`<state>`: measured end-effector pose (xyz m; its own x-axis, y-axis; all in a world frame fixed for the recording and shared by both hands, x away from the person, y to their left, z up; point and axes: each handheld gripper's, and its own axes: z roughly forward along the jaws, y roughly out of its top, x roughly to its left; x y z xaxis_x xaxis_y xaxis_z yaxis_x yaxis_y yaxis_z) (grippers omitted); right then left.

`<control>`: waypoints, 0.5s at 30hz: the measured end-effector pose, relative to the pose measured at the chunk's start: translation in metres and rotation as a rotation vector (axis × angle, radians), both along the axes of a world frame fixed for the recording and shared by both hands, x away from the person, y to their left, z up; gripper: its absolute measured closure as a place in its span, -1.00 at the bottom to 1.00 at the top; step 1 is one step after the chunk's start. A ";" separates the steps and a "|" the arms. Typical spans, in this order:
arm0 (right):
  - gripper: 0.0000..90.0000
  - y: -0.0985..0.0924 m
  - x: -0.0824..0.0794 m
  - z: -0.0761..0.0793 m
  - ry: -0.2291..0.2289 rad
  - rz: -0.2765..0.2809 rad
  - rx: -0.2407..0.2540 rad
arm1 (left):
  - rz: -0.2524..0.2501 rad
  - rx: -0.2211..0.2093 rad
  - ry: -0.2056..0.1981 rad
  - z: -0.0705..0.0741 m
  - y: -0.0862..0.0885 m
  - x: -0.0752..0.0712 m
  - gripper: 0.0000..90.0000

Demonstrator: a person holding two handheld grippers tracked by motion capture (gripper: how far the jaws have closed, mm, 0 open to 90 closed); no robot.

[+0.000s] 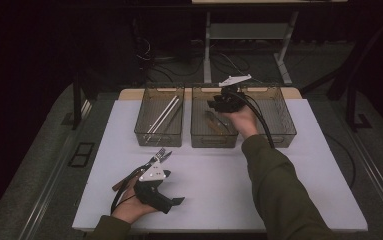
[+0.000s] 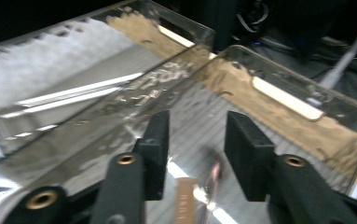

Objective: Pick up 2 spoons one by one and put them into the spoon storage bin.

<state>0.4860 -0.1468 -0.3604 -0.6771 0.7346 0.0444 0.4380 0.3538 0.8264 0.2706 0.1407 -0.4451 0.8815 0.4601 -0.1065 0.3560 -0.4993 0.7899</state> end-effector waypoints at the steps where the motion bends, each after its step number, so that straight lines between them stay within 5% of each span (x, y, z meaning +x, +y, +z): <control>1: 0.15 -0.001 -0.002 0.001 0.003 -0.003 0.005 | -0.001 0.000 0.000 0.000 0.000 0.000 -1.00; 15: -0.17 -0.032 -0.045 0.006 0.051 0.088 0.056 | 0.011 0.009 0.002 0.000 0.000 0.000 -1.00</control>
<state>0.4410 -0.1787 -0.3544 -0.7344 0.6681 0.1198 0.4494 0.3463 0.8235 0.2702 0.1408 -0.4456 0.8763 0.4704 -0.1039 0.3627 -0.5024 0.7849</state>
